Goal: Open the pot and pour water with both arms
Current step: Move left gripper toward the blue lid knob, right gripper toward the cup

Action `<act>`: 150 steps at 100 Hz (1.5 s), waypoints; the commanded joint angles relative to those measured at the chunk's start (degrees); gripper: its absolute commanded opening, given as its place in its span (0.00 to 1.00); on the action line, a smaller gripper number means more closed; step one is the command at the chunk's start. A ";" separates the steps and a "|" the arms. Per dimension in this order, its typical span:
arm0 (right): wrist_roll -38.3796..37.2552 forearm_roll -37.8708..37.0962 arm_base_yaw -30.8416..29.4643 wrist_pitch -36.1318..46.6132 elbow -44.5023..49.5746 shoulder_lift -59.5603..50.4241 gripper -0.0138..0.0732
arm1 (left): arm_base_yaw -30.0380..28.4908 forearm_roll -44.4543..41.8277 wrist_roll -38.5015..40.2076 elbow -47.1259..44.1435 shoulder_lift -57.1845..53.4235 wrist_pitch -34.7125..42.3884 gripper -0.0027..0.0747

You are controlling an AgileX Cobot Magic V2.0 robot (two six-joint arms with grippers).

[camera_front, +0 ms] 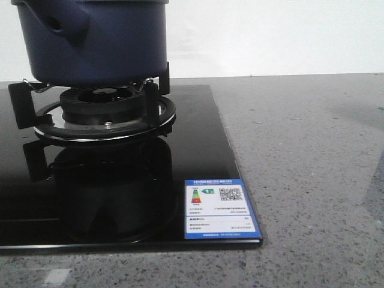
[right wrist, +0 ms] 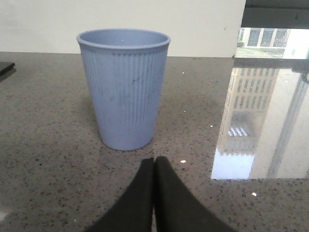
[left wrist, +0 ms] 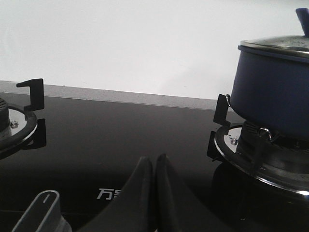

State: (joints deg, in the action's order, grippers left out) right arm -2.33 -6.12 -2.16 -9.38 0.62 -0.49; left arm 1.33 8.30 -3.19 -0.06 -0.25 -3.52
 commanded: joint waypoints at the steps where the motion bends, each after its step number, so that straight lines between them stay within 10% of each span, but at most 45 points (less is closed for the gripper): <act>1: 0.37 -0.14 0.12 4.76 1.51 -1.06 0.07 | 0.30 0.55 0.52 -1.90 -1.52 4.08 0.01; 105: 0.37 0.74 0.12 6.48 1.51 -1.06 0.07 | 0.30 0.86 0.52 -1.90 -1.52 4.08 0.01; 150: 0.37 26.49 0.12 14.75 1.41 -1.06 0.07 | 0.30 28.90 0.52 -1.90 -1.52 5.52 0.01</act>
State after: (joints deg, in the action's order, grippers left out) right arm -2.33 15.09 -2.16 -1.12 0.62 -0.49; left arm 1.33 30.83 -3.19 -0.06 -0.25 -3.02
